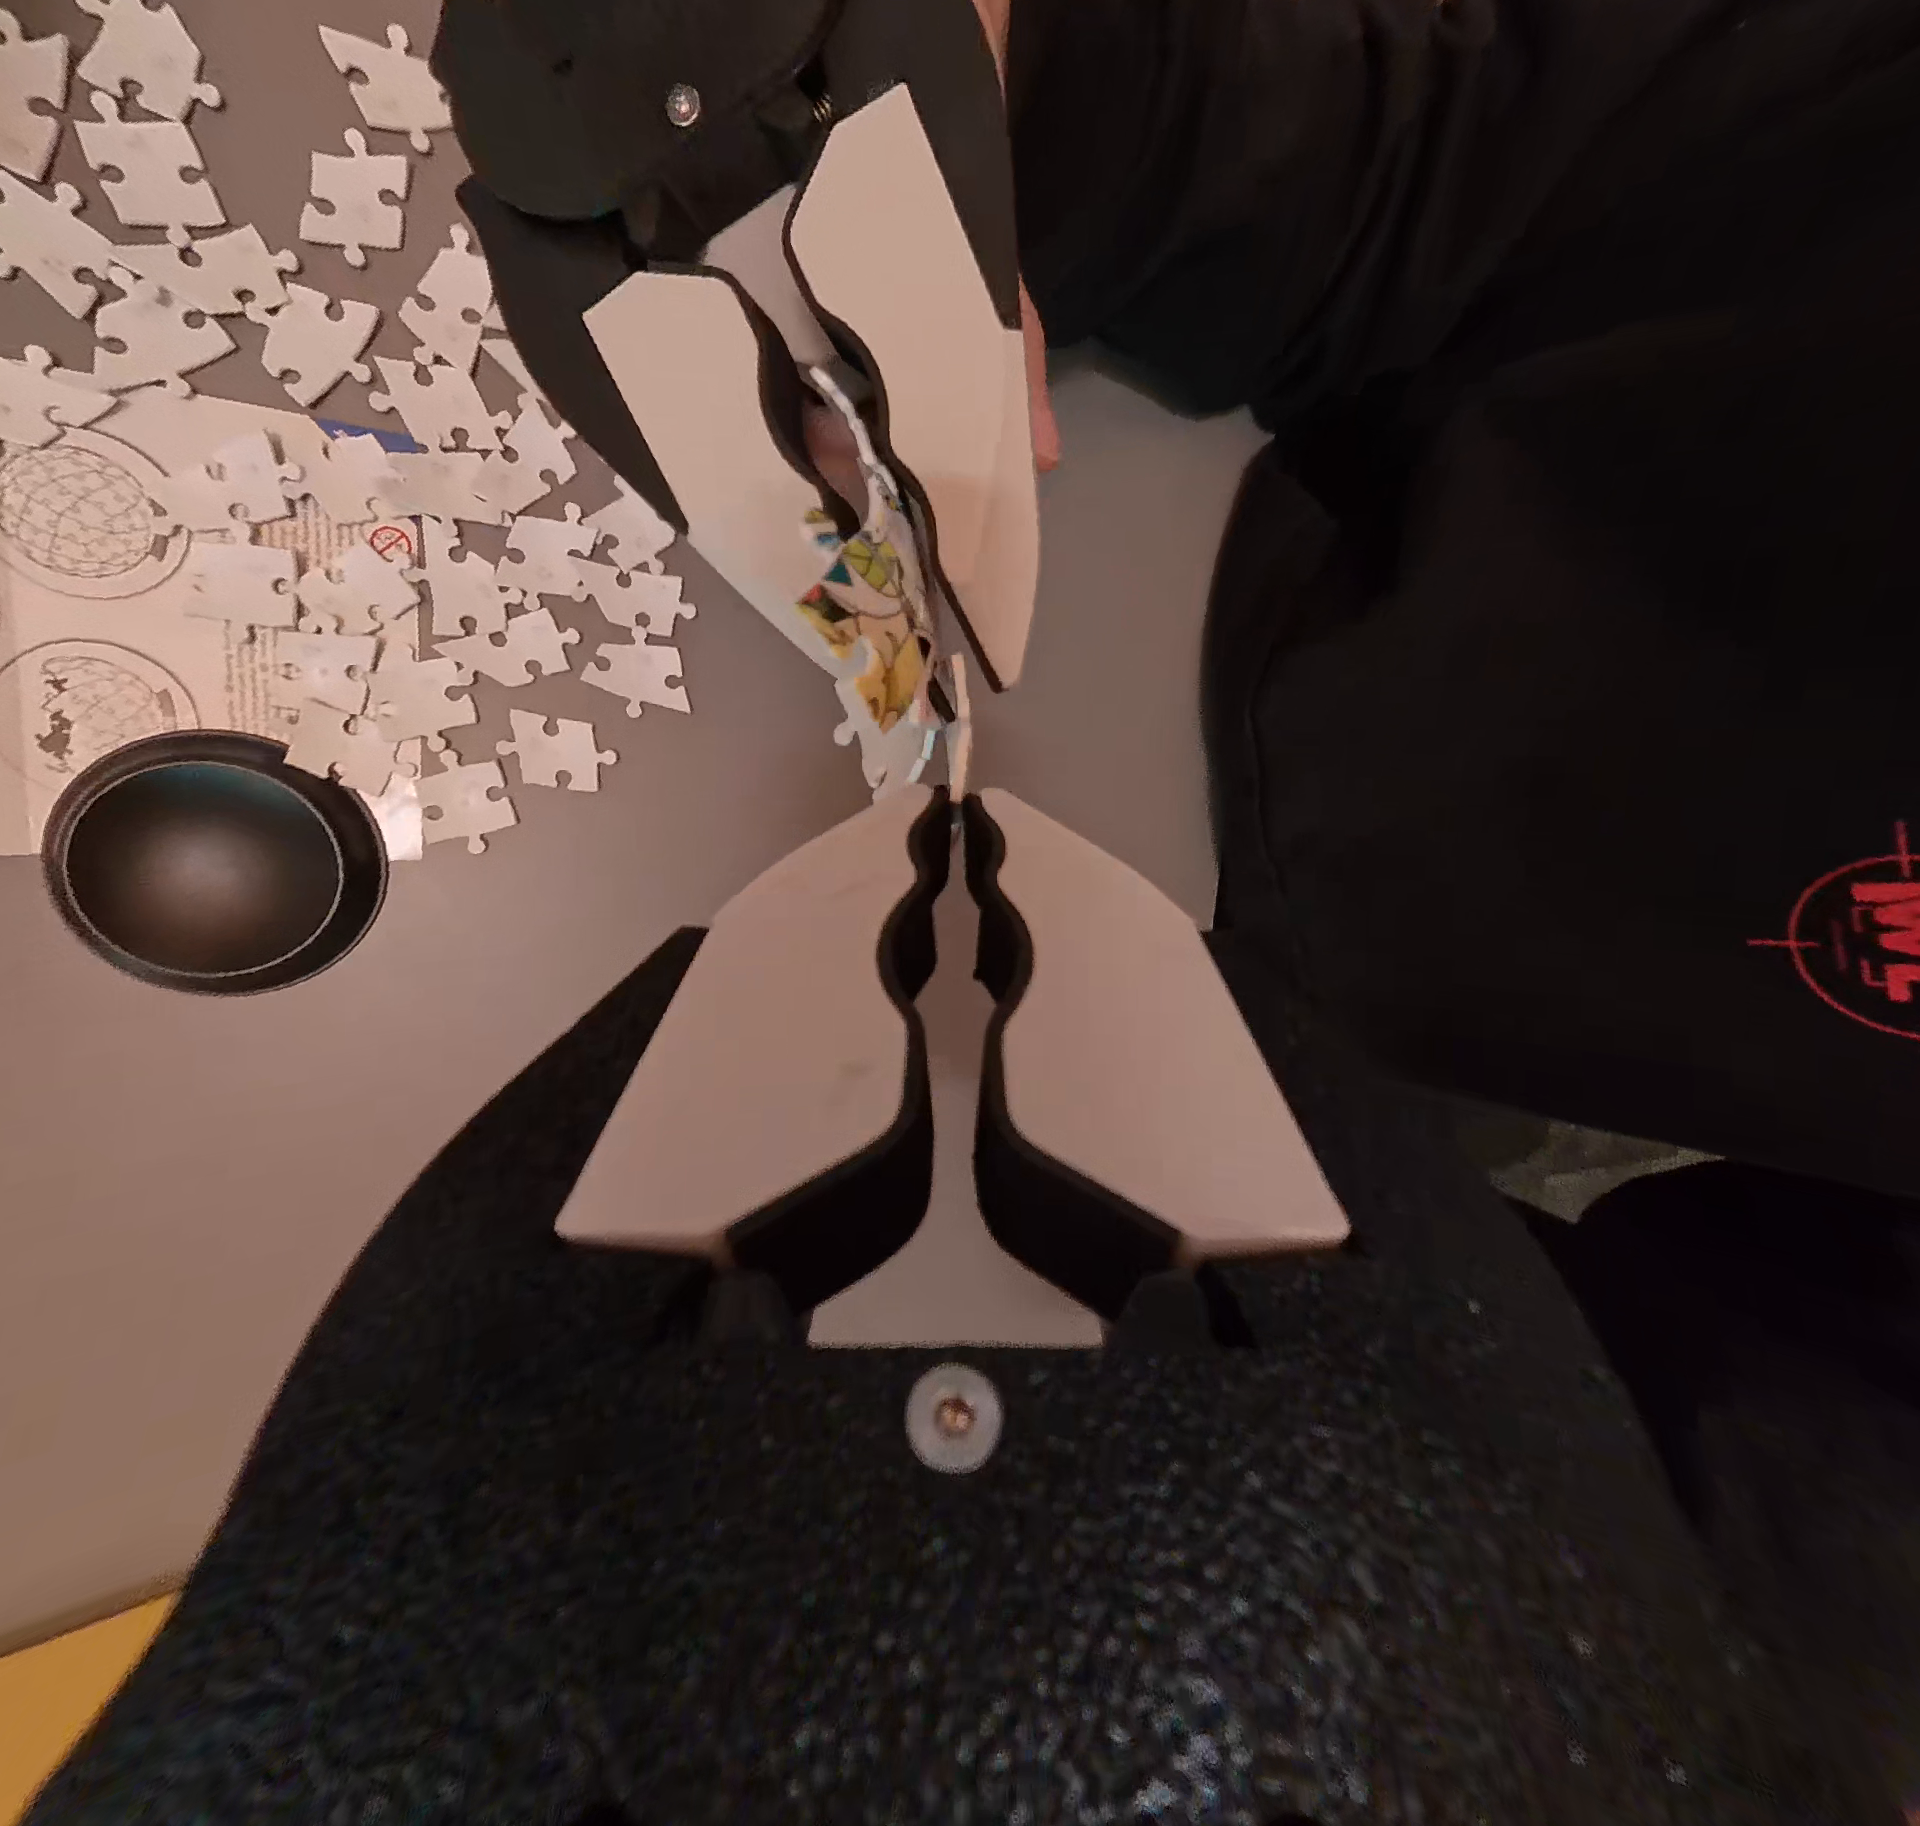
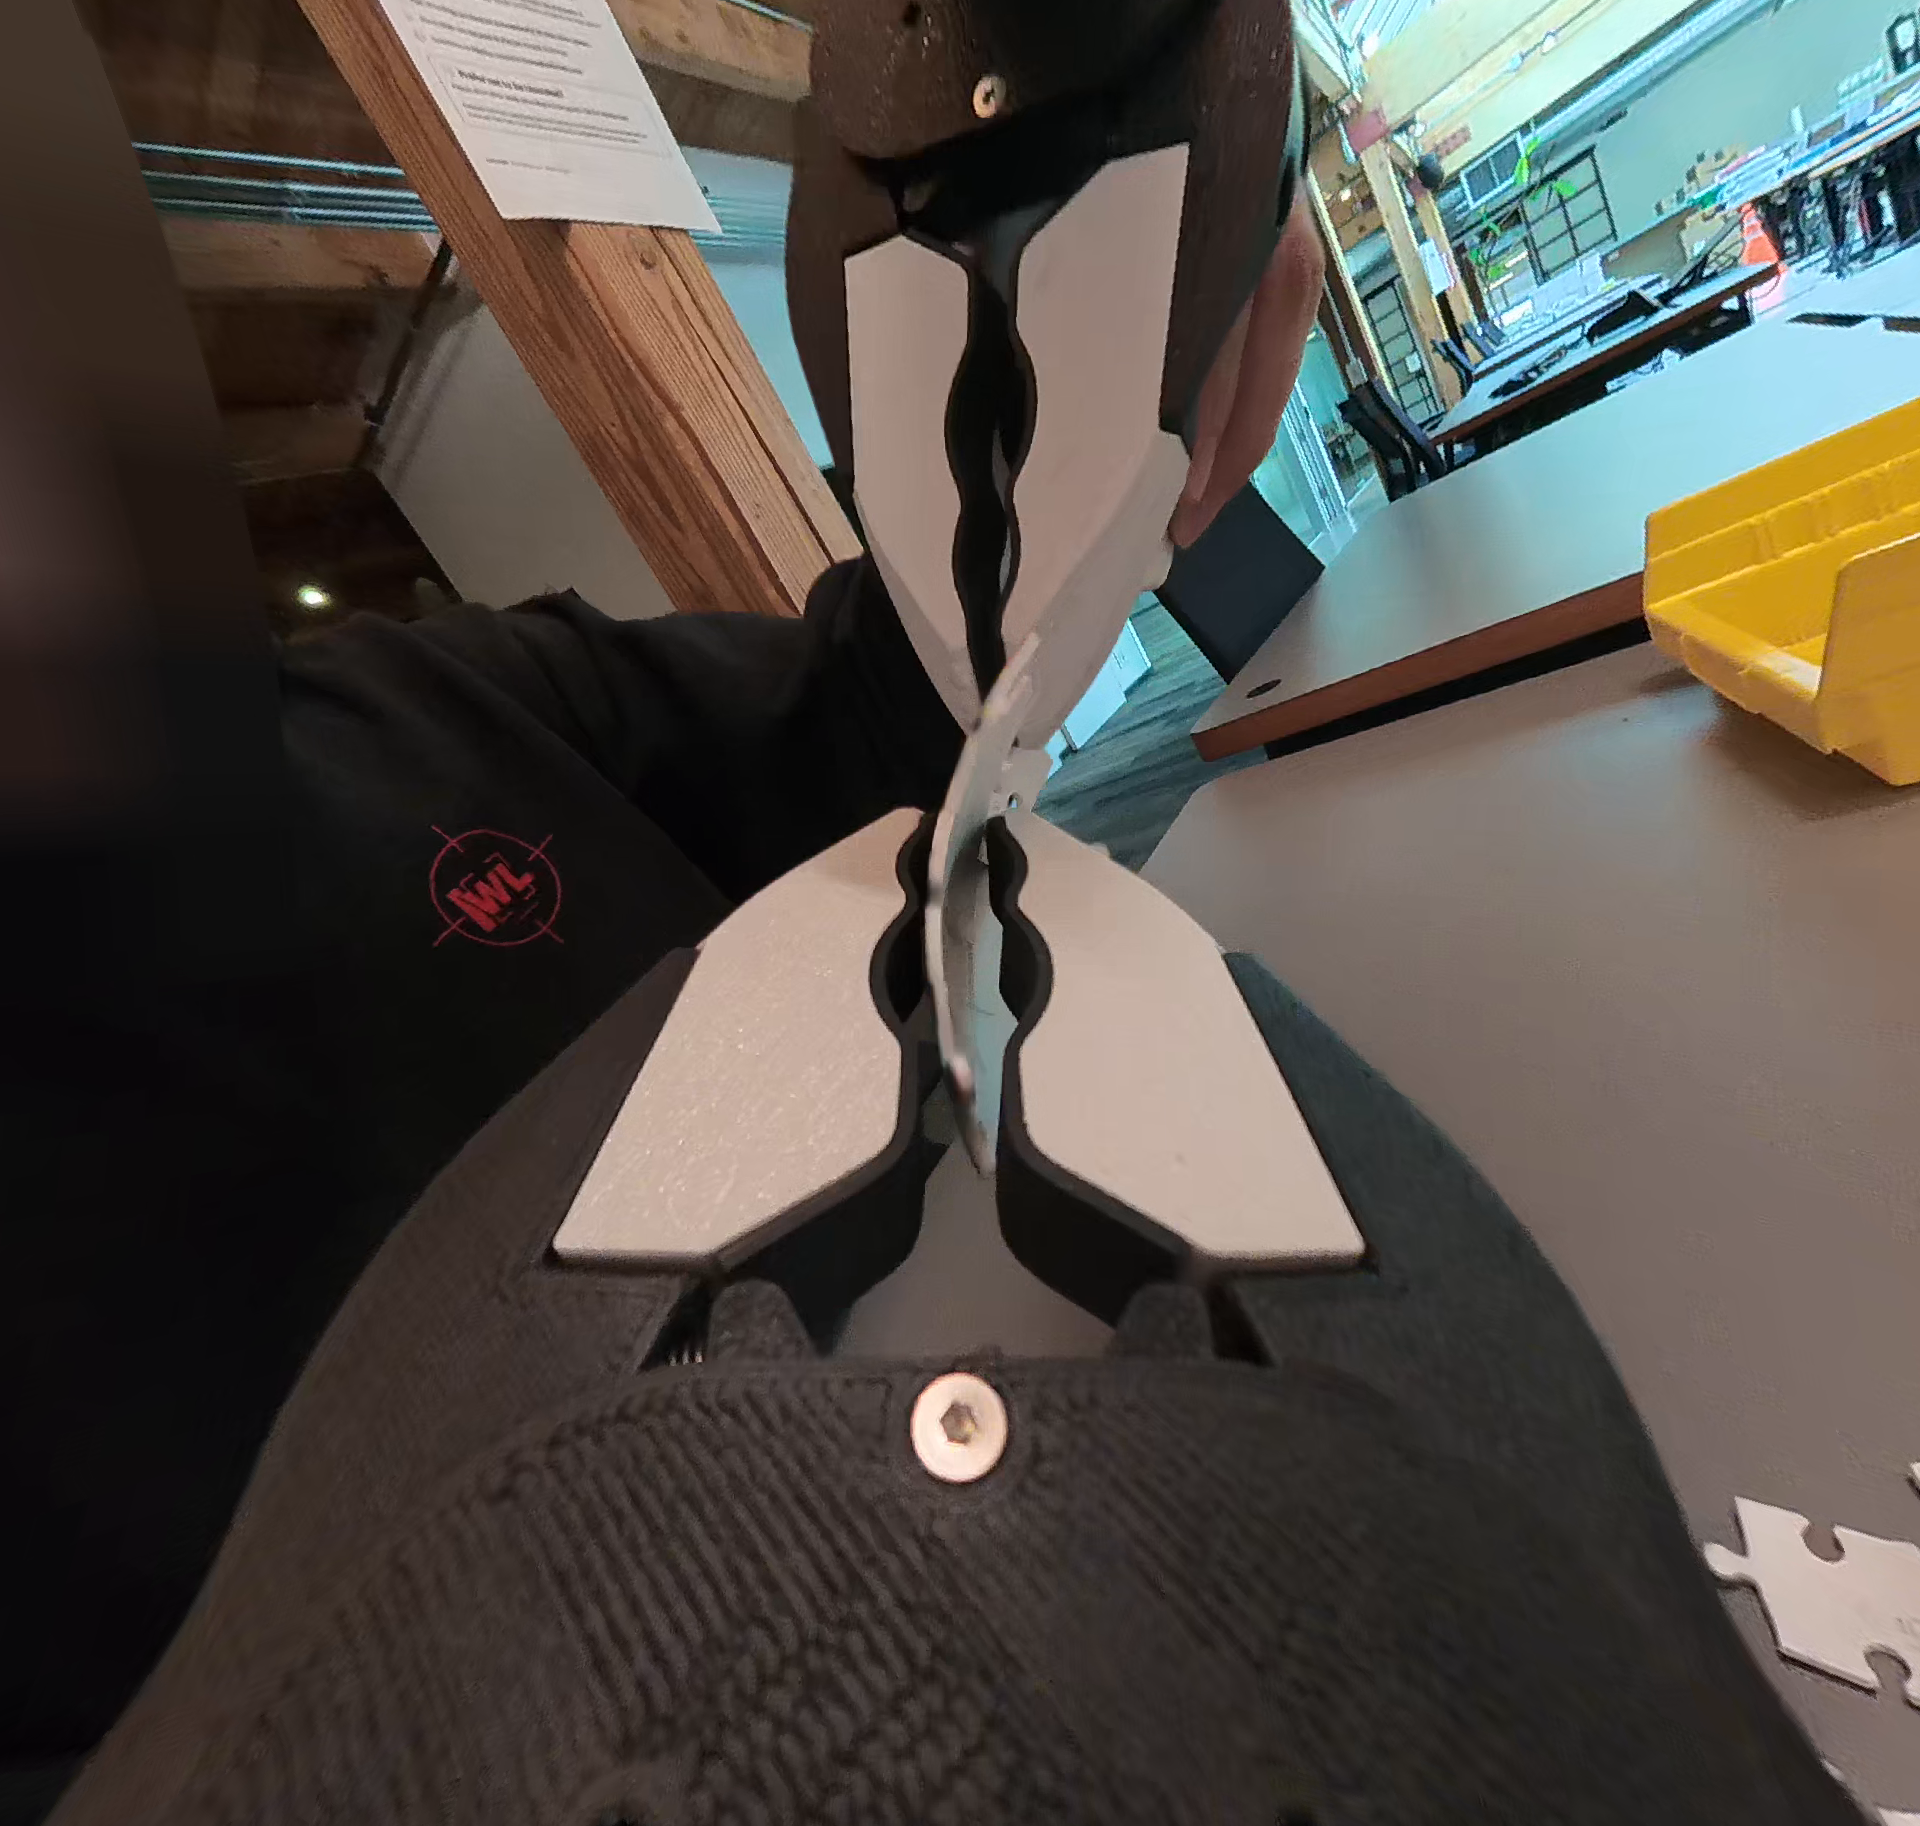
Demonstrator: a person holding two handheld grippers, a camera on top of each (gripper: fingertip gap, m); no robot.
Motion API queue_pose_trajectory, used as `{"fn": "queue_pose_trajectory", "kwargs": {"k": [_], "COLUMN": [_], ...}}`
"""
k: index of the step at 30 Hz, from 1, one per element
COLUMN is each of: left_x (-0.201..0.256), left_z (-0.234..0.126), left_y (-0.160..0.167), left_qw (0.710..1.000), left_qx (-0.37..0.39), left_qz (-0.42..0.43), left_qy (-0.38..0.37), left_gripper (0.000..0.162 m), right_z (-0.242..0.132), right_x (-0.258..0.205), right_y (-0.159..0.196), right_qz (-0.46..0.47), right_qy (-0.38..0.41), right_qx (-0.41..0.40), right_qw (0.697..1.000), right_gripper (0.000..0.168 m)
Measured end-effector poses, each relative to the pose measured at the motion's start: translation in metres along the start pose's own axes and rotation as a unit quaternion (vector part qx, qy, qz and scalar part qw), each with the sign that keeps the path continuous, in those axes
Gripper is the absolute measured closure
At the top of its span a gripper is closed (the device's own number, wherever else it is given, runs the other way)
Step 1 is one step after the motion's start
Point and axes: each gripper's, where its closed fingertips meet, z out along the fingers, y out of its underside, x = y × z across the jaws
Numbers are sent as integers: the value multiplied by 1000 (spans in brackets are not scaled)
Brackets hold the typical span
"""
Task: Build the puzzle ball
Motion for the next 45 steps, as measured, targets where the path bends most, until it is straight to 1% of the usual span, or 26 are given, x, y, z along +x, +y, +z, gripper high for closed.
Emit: {"fn": "queue_pose_trajectory", "kwargs": {"k": [3, 6, 8, 10, 13, 16, 17, 18, 20, 21, 22, 24, 26, 28, 34, 38, 40, 45], "left_x": [0, 0, -1, -3, -2, -5, -6, -8, -9, -8, -8, -12, -11, -7, -2, -4, -5, -8], "left_z": [2, 5, 6, 6, 3, -8, -12, -16, -18, -16, -11, 2, 13, 20, 32, 33, 33, 32], "left_y": [5, 11, 12, 10, 1, -17, -23, -27, -27, -25, -21, -11, -12, -18, -22, -22, -23, -23], "left_qw": [999, 997, 995, 996, 998, 997, 994, 990, 983, 980, 978, 978, 974, 970, 970, 971, 972, 973], "left_qx": [-38, -77, -93, -91, -45, 64, 104, 138, 184, 200, 207, 204, 219, 238, 235, 228, 225, 224], "left_qz": [7, 10, 11, 15, 23, 23, 21, 16, 10, 15, 22, 33, 43, 47, 56, 55, 47, 46], "left_qy": [4, 13, 13, 11, 21, 20, 17, 9, -2, -5, -13, -35, -37, -18, 40, 42, 36, 27], "left_gripper": [160, 160, 160, 159, 158, 155, 149, 140, 128, 121, 118, 117, 120, 122, 152, 154, 150, 158], "right_z": [2, 4, 4, 2, -2, -9, -11, -13, -16, -18, -20, -21, -20, -17, -11, -12, -12, -12], "right_x": [1, 3, 4, 2, -2, -5, -6, -5, -4, -5, -5, -3, -3, -3, -6, -4, 0, 2], "right_y": [5, 11, 12, 11, 2, -14, -18, -21, -27, -31, -33, -35, -36, -35, -28, -26, -23, -21], "right_qz": [-6, -1, -3, -8, -15, -4, -2, 0, -4, -6, -5, -5, -2, 5, 8, 4, 0, 1], "right_qy": [4, 10, 15, 9, -2, -20, -22, -20, -20, -22, -24, -20, -27, -31, -38, -26, -11, -4], "right_qx": [-18, -40, -44, -41, -15, 38, 53, 63, 84, 97, 105, 113, 119, 119, 93, 85, 74, 70], "right_qw": [1000, 999, 999, 999, 1000, 999, 998, 998, 996, 995, 994, 993, 993, 992, 995, 996, 997, 998], "right_gripper": [163, 163, 163, 163, 164, 164, 164, 164, 164, 164, 164, 164, 164, 164, 164, 164, 164, 164]}}
